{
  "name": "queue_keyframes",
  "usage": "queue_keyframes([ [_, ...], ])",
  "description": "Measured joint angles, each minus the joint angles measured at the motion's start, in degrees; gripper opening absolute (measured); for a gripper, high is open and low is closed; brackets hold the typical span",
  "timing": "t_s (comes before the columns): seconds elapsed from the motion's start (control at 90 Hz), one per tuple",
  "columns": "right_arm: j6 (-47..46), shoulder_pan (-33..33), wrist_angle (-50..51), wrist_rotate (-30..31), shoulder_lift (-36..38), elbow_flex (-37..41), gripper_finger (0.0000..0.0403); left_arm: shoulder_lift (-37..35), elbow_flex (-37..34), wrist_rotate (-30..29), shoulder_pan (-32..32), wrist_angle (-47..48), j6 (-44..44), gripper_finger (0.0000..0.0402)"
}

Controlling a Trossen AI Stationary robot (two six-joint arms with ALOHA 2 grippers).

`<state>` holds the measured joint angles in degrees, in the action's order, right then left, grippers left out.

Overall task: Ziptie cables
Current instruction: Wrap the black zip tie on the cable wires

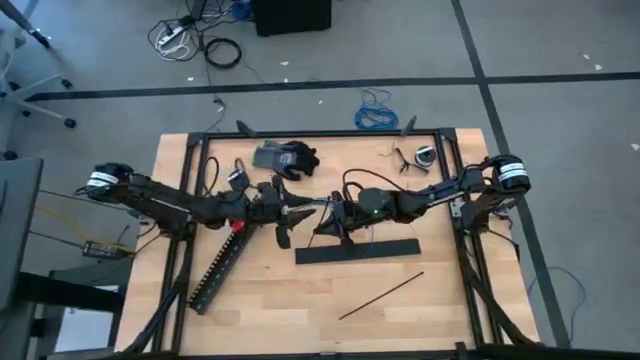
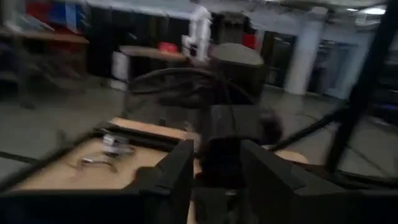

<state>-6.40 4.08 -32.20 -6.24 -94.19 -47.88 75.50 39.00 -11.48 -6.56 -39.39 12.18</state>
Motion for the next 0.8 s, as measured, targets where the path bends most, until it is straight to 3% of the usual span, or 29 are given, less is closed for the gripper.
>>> queue_keyframes([
  [0.156, 0.0, 1.2, -0.2, 0.8, 0.0, 0.0, 0.0, 0.0, 5.3, 0.9, 1.8, 11.1, 1.6, 0.0127],
  [0.8, 1.5, 2.1, -0.1, 2.1, 0.0, 0.0, 0.0, 0.0, 8.8, 6.5, 2.4, 15.4, 2.0, 0.0127],
])
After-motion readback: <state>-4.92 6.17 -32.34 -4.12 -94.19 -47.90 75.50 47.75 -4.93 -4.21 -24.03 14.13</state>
